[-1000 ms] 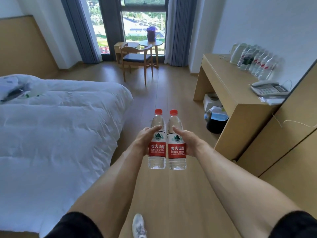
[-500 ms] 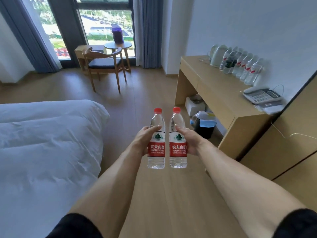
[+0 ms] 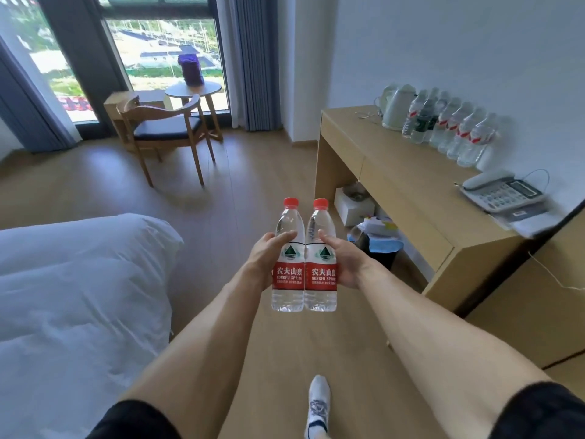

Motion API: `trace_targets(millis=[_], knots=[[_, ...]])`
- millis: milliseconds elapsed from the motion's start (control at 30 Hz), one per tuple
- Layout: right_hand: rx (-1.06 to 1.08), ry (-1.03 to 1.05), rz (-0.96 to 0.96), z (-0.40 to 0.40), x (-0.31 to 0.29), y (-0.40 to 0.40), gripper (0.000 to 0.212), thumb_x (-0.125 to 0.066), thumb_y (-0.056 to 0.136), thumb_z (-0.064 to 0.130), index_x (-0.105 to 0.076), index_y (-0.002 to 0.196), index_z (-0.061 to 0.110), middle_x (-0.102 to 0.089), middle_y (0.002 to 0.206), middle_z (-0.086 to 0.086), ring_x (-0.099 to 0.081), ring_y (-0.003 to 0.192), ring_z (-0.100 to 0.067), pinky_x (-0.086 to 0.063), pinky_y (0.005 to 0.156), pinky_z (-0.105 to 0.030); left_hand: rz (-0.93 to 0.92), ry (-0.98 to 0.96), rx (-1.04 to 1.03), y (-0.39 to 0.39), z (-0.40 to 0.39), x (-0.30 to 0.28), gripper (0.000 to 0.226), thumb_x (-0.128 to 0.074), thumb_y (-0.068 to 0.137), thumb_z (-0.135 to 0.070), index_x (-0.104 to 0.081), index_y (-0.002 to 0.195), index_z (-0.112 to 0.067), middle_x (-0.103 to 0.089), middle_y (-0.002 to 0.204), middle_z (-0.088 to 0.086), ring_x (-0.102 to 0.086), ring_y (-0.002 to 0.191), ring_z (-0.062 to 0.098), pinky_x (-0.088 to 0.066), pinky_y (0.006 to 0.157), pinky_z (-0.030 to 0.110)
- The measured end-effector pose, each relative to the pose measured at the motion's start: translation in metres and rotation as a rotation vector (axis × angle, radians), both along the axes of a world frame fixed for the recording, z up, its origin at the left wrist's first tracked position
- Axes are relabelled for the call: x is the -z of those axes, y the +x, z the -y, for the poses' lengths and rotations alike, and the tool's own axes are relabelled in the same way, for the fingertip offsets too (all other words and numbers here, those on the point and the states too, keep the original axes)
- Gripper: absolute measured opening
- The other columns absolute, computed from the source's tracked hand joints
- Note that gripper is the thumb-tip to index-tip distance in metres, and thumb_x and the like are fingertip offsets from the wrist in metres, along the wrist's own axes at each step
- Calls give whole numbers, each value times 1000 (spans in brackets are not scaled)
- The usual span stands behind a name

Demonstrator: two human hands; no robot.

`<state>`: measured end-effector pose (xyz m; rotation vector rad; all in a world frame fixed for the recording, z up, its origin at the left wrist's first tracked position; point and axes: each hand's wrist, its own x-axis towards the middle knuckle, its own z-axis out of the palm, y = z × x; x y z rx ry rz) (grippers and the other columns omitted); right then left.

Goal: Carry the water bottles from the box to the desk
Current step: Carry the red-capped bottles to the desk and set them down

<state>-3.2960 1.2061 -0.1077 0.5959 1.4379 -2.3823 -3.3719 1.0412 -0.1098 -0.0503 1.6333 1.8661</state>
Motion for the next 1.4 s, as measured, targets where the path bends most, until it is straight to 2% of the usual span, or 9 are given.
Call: trace_targets(millis=[167,533,667,833,967,1033,1100,1167,1400], knots=[[-72,-29,4,-32,1,-88,50,-47,103,47,-56,131,7,-72,116,-20,-75,92,-32,-61,67,-39,-14,-40,-67,-79,-29,-1,52,-77,87,-30,-51,127,-10,-67,118,22,-70,105,41,-55,93,61],[-73,15,-57,-113,-13,-236,45,-58,99,39,-56,131,8,-65,128,-23,-71,95,-34,-59,85,-47,-30,-30,-135,-218,-110,-19,57,-77,88,-29,-49,132,-6,-66,122,26,-69,107,44,-53,95,62],[-37,25,-66,-142,-15,-274,34,-57,100,38,-61,119,10,-74,108,-18,-72,90,-32,-60,80,-45,-35,-25,-129,-259,-141,-20,57,-78,87,-28,-50,132,-6,-66,121,26,-69,106,44,-53,95,63],[63,79,-71,-187,-12,-319,45,-59,99,37,-54,132,6,-64,129,-25,-69,100,-38,-56,91,-50,-38,-24,-80,-317,-191,-16,56,-80,85,-28,-53,129,-8,-69,115,23,-72,99,40,-57,90,60],[167,113,-82,-232,-3,-361,50,-63,97,35,-53,134,3,-63,128,-28,-60,120,-47,-44,106,-62,-38,-12,-6,-369,-243,-9,56,-81,83,-29,-54,129,-9,-71,111,21,-74,93,37,-59,86,57],[219,135,-82,-256,-3,-384,49,-64,96,34,-54,131,1,-66,123,-28,-64,114,-47,-49,102,-60,-39,-1,38,-398,-271,-7,53,-80,84,-28,-55,126,-8,-72,110,21,-75,93,37,-60,86,55],[278,146,-79,-278,-7,-407,43,-66,95,33,-57,123,1,-72,108,-24,-71,96,-40,-59,84,-51,-32,14,89,-429,-299,-8,48,-79,85,-27,-57,122,-7,-73,108,21,-75,92,37,-61,84,53],[353,149,-66,-299,-11,-430,40,-68,93,32,-58,119,2,-74,99,-21,-73,85,-36,-61,72,-44,-28,21,152,-460,-327,-11,45,-79,86,-27,-58,121,-7,-74,106,21,-75,91,36,-62,81,50],[590,207,-15,-354,-20,-497,45,-72,91,30,-58,119,-2,-75,95,-21,-75,77,-33,-60,61,-38,-42,42,361,-549,-402,-21,54,-79,86,-32,-56,126,-4,-72,113,22,-73,100,39,-57,92,57]])
